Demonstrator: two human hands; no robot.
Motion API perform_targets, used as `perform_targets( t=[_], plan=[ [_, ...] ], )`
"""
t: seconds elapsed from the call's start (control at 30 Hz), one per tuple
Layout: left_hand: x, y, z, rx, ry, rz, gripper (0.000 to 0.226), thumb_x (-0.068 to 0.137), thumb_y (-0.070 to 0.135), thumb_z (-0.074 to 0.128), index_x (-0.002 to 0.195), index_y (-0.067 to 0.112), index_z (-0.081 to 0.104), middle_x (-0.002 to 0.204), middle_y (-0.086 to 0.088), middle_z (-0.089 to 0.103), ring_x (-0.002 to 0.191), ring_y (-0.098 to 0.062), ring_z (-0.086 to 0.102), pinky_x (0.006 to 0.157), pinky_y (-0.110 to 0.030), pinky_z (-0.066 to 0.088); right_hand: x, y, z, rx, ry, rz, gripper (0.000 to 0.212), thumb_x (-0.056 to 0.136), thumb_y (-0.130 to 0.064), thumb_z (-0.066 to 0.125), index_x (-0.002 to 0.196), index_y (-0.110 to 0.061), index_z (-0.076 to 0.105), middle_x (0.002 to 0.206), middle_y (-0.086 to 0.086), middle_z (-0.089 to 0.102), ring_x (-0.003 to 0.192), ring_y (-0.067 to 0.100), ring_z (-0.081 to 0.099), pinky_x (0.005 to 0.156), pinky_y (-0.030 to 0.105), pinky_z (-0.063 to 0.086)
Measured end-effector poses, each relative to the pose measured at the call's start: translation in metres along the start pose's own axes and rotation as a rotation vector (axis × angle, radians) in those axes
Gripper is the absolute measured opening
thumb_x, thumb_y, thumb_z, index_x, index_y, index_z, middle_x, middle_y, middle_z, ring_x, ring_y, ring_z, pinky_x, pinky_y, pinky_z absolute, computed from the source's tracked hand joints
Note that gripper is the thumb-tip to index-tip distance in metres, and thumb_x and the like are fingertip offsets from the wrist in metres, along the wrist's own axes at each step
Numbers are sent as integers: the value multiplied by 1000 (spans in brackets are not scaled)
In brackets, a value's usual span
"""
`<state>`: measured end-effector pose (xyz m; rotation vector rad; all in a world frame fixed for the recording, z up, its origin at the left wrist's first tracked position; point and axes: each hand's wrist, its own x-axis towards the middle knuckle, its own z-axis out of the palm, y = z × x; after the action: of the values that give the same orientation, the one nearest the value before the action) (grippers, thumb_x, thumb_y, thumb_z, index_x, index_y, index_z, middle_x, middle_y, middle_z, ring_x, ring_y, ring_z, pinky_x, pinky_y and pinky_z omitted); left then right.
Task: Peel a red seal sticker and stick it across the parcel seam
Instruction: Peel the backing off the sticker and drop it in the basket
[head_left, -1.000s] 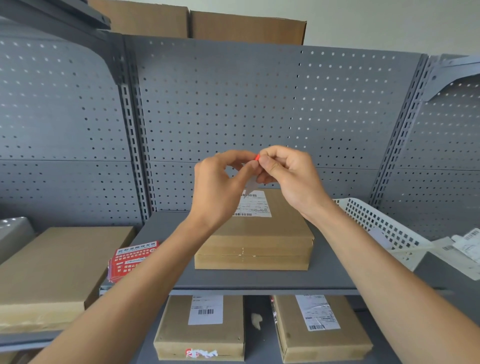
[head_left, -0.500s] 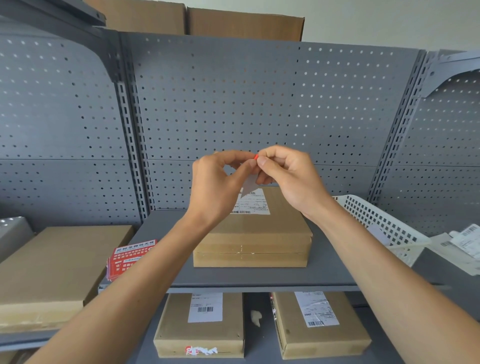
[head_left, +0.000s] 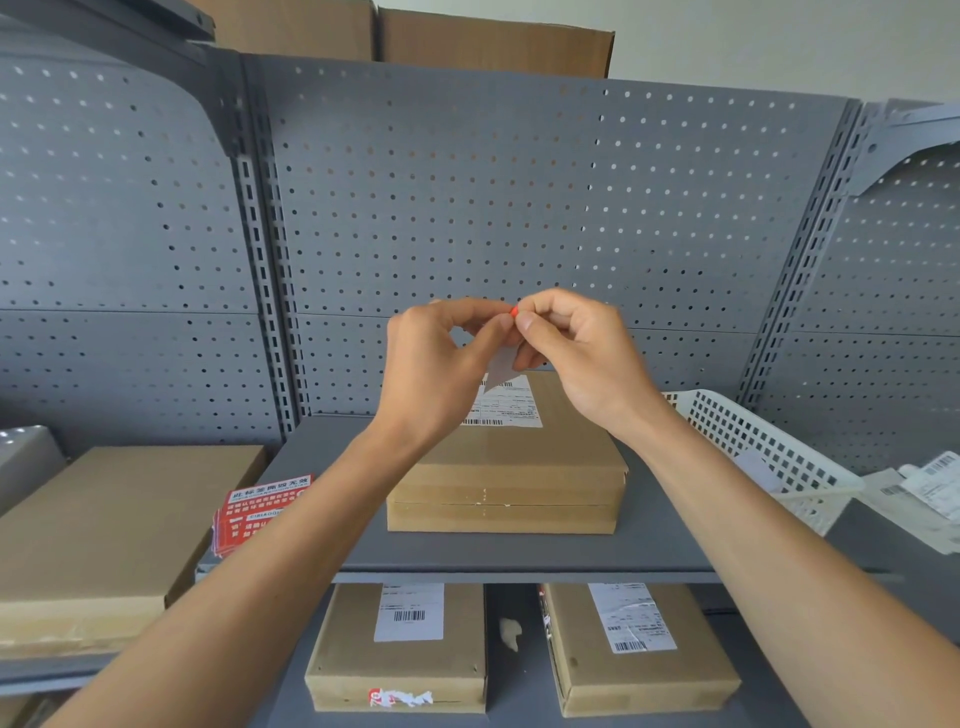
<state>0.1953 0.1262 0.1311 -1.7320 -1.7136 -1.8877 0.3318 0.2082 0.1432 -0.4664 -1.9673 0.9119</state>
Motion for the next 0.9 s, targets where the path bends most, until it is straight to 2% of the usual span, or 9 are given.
perform_targets(
  t=[0.27,0.4,0.57,0.67,0.8,0.9],
  plan=[
    [1,-2,1,-10,-10,-2,15,96,22,69,94,27,82,86,21,77,87,-1,70,82,-11,45,2,1,2,8,8,22,16,101,-1,52,96,1,68,84,9,70,66,13,65,72,32,58],
    [1,-1,1,-15,-16,-2,15,96,21,69,92,26,82,85,22,77,87,-1,71,89,-20,50,3,3,1,24,33,34,15,100,-2,56,94,1,69,81,8,71,63,13,64,72,32,58],
    [2,-2,1,-8,-14,7,15,96,22,69,91,27,82,84,22,77,87,-5,71,92,-29,53,2,1,-2,36,35,29,16,100,-4,58,97,6,70,89,23,73,64,14,65,71,30,58],
    [3,-3,1,-11,-18,15,14,96,23,69,91,27,82,85,22,77,87,-6,72,93,-34,54,2,1,-3,32,30,33,16,99,-4,58,97,6,70,91,24,73,65,14,65,72,30,58],
    [2,-4,2,-7,-17,27,14,96,22,69,91,27,82,85,22,76,88,-5,70,92,-29,52,4,2,-2,39,31,40,15,99,-2,58,97,7,70,87,23,72,66,15,65,72,31,58],
    [2,-4,1,11,-16,33,17,96,23,69,88,33,80,81,26,74,87,-7,67,89,-23,49,4,2,-1,33,40,30,15,99,0,57,95,8,69,81,13,70,64,14,64,72,30,59]
  ],
)
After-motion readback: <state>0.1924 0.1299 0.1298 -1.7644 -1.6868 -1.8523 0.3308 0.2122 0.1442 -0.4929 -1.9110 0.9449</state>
